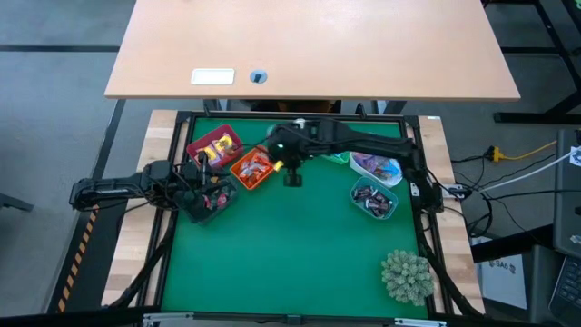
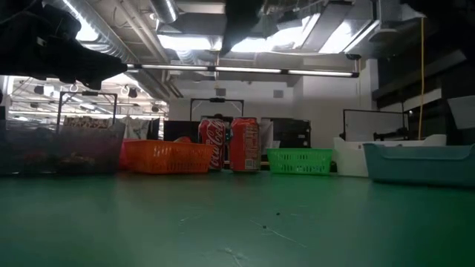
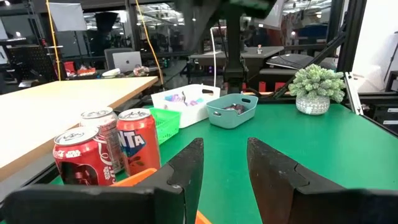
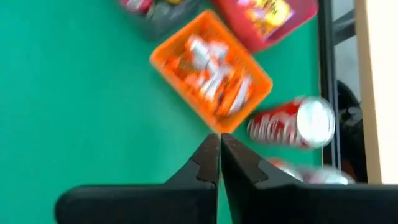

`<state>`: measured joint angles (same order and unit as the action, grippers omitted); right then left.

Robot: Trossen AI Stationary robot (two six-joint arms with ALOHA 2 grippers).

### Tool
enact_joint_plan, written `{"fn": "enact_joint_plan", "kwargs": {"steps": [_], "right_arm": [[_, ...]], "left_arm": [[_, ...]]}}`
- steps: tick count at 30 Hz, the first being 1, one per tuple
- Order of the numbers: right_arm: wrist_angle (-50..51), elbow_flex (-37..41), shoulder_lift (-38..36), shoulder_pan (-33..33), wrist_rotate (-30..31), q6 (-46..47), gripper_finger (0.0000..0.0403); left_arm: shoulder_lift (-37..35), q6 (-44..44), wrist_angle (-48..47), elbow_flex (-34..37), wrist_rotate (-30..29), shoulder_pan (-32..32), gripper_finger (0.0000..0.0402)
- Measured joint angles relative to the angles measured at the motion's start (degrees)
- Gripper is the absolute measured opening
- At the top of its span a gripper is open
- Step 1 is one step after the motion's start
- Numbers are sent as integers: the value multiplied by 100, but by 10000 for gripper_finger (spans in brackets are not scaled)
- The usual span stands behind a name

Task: Sort candy
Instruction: Return to Home Position

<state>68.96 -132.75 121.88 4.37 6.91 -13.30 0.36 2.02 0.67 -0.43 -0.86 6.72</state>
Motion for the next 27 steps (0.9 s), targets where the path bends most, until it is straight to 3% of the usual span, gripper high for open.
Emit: {"fn": "enact_joint_plan", "kwargs": {"steps": [12, 17, 21, 27], "right_arm": [[2076, 2, -1026, -468, 171, 571, 2], [2121, 363, -1613, -659, 293, 891, 4], [2100, 1165, -2368, -799, 390, 1312, 2], [1852, 3088, -3808, -1062, 1437, 2389, 1]], "left_arm": [[0, 0, 1, 2, 0, 0, 114], [0, 0, 0, 2, 0, 0, 114], [0, 2, 0, 1, 0, 0, 114], [0, 0, 0, 2, 0, 2, 114]]}}
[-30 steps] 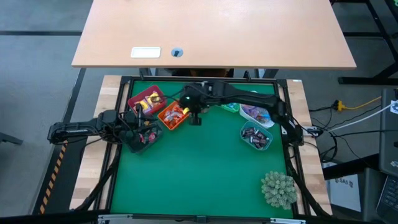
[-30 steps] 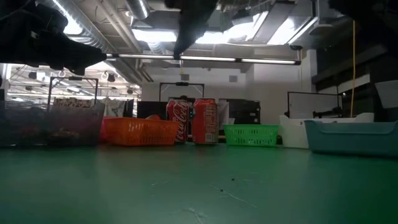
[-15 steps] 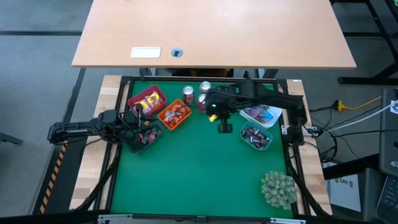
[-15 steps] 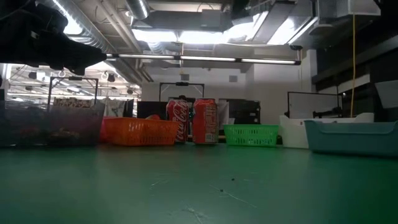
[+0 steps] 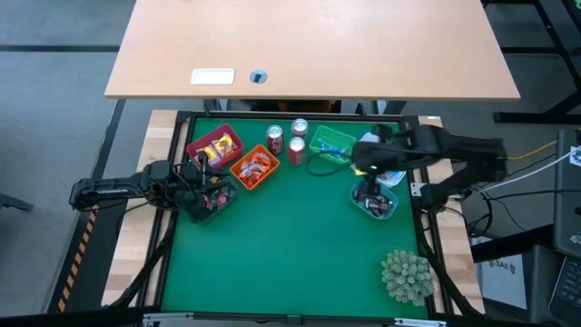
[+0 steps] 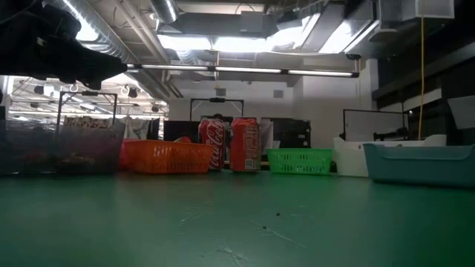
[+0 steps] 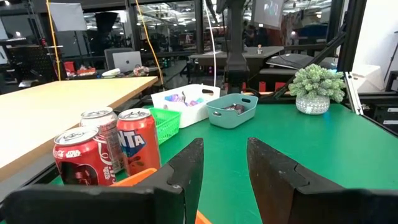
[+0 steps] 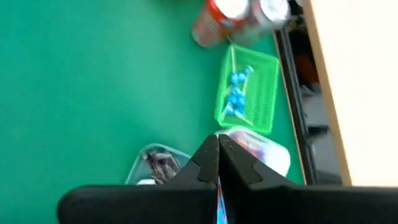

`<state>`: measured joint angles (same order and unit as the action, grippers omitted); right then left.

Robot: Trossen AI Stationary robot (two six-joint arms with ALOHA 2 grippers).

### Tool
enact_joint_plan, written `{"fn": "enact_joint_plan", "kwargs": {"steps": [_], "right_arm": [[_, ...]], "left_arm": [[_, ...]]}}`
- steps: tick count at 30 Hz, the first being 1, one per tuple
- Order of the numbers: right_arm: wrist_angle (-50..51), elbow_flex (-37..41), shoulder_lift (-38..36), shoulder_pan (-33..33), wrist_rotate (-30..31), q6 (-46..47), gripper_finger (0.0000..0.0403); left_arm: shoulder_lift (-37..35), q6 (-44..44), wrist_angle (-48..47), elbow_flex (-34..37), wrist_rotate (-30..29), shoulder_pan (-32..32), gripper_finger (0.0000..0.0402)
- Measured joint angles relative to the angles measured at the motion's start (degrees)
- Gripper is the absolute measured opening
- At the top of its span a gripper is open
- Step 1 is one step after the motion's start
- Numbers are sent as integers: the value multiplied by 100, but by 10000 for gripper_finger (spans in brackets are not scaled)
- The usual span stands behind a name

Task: Sort candy
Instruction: Return to Home Position

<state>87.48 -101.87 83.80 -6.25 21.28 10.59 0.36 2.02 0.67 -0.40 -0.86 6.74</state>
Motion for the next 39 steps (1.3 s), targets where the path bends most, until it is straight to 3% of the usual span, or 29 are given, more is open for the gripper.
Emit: {"fn": "enact_joint_plan", "kwargs": {"steps": [10, 19, 29, 39], "right_arm": [[-2322, 3552, -2739, -611, -633, 945, 1], [-4549, 5974, -4772, -690, -795, 1070, 2], [-6185, 7763, -6387, -688, -1088, 1060, 2], [-7843, 8863, -7200, -686, -1086, 323, 3]], "left_arm": [[0, -1, 0, 0, 2, -2, 114], [0, 0, 0, 0, 0, -2, 114], [0, 0, 0, 0, 2, -2, 114], [0, 2, 0, 0, 0, 0, 114]]}}
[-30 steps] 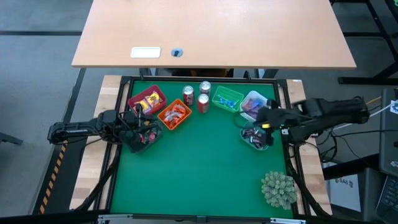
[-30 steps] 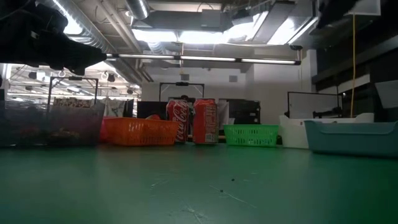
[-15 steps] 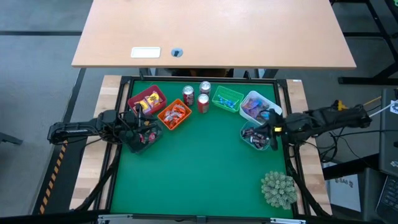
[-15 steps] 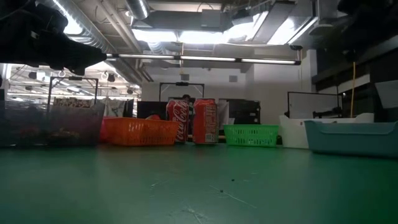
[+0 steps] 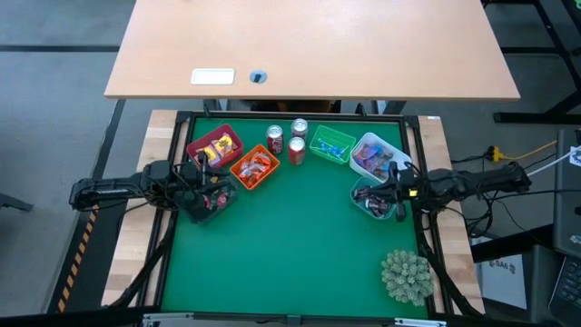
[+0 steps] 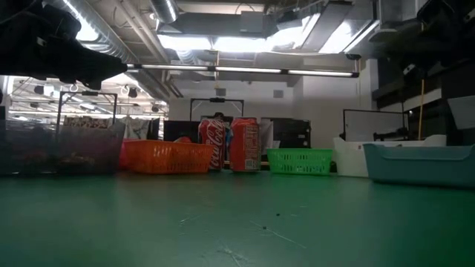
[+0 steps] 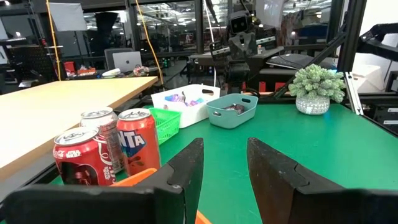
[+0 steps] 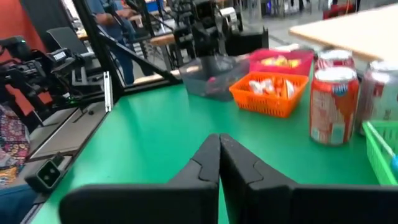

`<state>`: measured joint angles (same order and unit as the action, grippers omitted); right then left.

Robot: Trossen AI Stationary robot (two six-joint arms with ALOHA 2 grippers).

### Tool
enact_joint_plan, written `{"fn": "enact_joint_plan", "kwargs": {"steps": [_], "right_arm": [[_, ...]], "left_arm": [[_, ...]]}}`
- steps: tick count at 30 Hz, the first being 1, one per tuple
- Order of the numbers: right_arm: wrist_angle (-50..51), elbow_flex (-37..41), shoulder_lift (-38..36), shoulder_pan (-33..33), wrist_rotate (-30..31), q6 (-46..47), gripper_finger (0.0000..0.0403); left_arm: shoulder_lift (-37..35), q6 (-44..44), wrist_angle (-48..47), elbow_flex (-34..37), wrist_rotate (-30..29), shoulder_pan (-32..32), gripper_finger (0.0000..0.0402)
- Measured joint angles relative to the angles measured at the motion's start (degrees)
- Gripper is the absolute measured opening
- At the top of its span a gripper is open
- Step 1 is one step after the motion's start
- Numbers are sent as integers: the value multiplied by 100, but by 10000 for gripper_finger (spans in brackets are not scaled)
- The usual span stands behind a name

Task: Sort candy
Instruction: Return to Home Position

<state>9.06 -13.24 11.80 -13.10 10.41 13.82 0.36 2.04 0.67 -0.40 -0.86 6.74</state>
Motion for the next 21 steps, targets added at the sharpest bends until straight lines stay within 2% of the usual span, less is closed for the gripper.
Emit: {"fn": "enact_joint_plan", "kwargs": {"steps": [7, 13, 16, 21], "right_arm": [[-473, 401, -7, 49, 3, -472, 3], [-543, 449, -7, 769, -67, -806, 3], [-645, 449, -7, 1346, -541, -834, 3], [-460, 449, -7, 2121, -1743, -789, 3]], "left_arm": [[0, -2, 0, 0, 0, 0, 114], [0, -2, 0, 0, 0, 0, 114], [0, -2, 0, -1, 0, -2, 114], [0, -2, 0, 0, 0, 0, 114]]}}
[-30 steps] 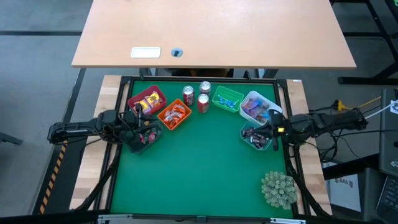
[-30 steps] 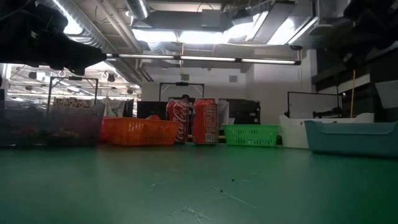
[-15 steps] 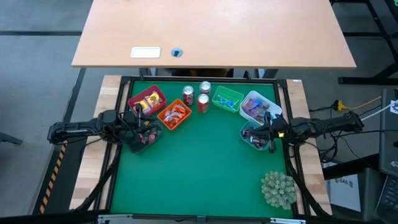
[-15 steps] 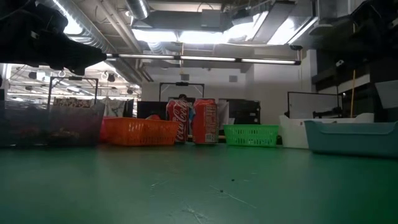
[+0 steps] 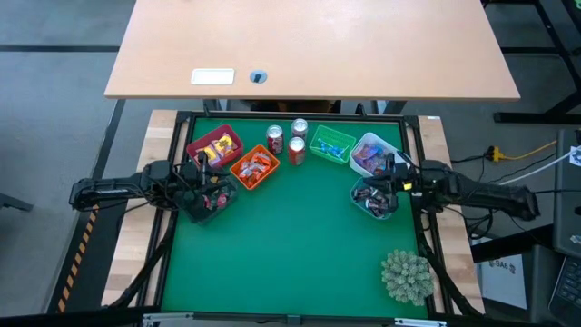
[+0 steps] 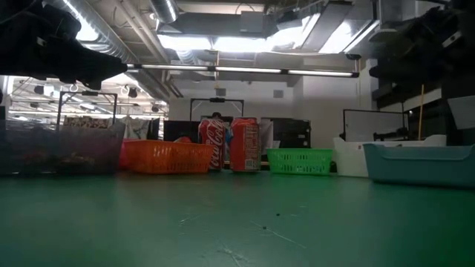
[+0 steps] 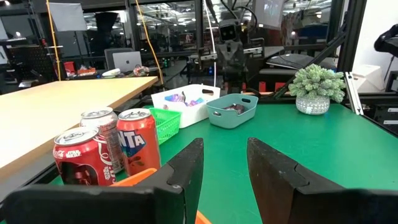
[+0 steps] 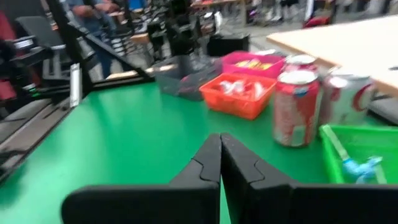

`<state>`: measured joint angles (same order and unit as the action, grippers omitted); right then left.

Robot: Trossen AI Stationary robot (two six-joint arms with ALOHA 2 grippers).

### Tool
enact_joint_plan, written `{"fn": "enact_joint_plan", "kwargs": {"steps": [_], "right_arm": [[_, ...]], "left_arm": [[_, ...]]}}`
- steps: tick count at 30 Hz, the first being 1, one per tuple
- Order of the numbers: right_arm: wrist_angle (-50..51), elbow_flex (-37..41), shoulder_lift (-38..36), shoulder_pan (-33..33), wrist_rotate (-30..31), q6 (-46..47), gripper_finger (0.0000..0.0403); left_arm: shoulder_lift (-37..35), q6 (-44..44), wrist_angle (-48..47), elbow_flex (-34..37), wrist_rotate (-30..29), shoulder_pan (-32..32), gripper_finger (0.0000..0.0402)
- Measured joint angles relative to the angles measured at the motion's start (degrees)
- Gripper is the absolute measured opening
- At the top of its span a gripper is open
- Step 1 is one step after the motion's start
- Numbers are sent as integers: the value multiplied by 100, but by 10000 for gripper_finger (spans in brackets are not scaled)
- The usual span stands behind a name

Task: Sort candy
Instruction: Return to Home Position

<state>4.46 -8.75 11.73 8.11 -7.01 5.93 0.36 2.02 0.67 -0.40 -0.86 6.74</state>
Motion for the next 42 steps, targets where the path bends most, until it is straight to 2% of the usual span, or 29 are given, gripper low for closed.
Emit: {"fn": "enact_joint_plan", "kwargs": {"steps": [3, 10, 18, 28, 36, 42], "right_arm": [[201, 0, 0, 187, -351, 142, 3], [60, 193, 0, 204, -366, 152, 3], [-926, 835, 4, 202, -279, 455, 3], [-702, 835, 7, 202, -229, -17, 3], [-624, 835, 13, 204, 224, -85, 3], [-619, 835, 13, 202, 252, -85, 3]], "left_arm": [[0, 0, 0, 0, 0, 0, 114], [0, 0, 0, 0, 0, -2, 114], [2, 0, 0, 0, 0, 0, 114], [1, 0, 0, 0, -1, 0, 114], [0, 1, 0, 0, -6, -2, 114], [2, 0, 0, 0, -7, 0, 114]]}}
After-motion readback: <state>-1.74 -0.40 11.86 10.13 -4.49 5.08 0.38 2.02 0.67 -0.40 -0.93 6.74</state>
